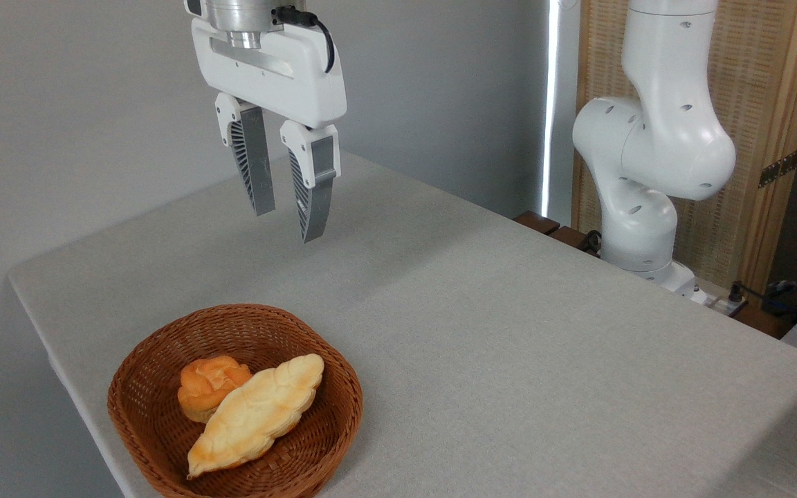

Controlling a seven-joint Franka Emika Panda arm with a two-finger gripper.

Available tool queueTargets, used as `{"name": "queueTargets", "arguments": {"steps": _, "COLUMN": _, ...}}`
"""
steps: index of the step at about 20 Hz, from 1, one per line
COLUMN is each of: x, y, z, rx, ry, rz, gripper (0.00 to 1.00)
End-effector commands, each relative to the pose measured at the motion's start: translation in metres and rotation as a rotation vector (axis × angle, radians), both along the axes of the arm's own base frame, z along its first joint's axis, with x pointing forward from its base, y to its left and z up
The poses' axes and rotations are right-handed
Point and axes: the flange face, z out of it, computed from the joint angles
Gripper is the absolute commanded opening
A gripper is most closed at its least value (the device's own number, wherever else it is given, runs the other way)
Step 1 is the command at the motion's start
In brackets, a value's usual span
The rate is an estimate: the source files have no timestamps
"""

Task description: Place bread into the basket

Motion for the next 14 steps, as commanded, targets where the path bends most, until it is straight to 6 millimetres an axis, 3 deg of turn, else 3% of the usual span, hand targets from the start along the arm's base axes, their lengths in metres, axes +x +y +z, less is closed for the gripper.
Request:
{"name": "queueTargets", "arguments": {"steps": 1, "x": 0.0045, "y": -0.0018, "z": 0.0067, "rx": -0.01, "ry": 0.042, "rz": 0.013, "gripper": 1.0}}
{"name": "queueTargets", "arguments": {"steps": 14, "x": 0.0076, "y": 0.0016, "z": 0.0068, "rx": -0.008, "ry": 0.074, "rz": 0.011, "gripper": 1.0}}
